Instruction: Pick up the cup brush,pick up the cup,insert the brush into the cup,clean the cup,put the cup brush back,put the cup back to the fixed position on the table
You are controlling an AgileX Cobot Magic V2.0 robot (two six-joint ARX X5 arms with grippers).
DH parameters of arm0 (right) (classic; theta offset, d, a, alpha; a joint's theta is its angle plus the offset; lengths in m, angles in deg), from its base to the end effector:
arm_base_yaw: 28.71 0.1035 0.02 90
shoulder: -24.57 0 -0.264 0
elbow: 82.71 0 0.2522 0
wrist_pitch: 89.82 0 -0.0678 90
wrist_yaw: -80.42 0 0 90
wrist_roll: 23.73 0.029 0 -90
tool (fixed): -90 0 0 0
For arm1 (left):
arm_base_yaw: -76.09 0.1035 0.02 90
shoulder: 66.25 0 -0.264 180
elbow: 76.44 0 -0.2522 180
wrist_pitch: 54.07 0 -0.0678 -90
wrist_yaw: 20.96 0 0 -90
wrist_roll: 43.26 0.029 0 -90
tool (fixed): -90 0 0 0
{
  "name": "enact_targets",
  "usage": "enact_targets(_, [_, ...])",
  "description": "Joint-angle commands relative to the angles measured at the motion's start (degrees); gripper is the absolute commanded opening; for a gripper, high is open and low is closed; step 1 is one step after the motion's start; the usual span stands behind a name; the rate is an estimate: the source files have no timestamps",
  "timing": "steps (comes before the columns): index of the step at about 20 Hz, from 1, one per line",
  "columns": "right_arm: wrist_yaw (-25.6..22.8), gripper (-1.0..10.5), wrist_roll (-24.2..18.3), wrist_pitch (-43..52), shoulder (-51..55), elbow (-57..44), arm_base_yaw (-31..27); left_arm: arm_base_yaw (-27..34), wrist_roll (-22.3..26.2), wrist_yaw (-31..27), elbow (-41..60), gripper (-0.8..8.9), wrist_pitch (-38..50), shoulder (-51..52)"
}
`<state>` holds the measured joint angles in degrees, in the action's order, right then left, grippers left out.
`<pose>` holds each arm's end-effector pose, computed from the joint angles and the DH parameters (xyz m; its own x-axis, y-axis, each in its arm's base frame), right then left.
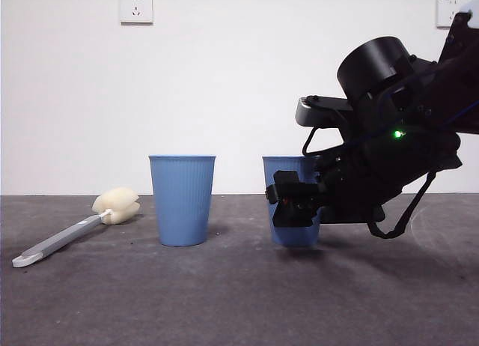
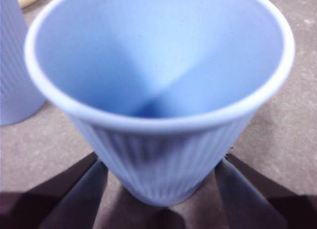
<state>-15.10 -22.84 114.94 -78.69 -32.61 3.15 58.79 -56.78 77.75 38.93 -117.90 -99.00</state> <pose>0.2705 0.1649 0.1126 0.7944 0.3805 -0.4734 -0.4472 0.8939 -0.0321 0.0884 -0.0321 0.3285 0.7557 -0.3940 -0.5231 0.2870 0.9172 -0.2763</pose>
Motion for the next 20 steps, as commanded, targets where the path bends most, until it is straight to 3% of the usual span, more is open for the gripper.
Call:
enact_targets(1, [0.20, 4.2, 0.59, -3.89, 0.33, -1.18, 0.04, 0.11, 0.70, 0.26, 0.48, 3.14, 0.24, 0.13])
enact_targets(8, [0.24, 4.5, 0.46, -9.44, 7.43, -1.18, 0.04, 0.11, 0.70, 0.26, 0.48, 3.14, 0.22, 0.13])
enact_targets(13, [1.97, 4.4, 1.75, -30.38, 19.87, -1.18, 0.35, 0.11, 0.70, 0.26, 0.48, 3.14, -0.04, 0.11])
enact_targets(15, [5.03, 4.4, 3.69, -40.76, 27.23, -1.16, 0.44, 0.11, 0.70, 0.31, 0.48, 3.14, -0.13, 0.02])
enact_targets(20, [18.21, 4.4, 8.13, -64.87, 47.08, -0.11, 0.44, 0.11, 1.07, 0.79, 0.50, 3.14, -3.15, 0.02])
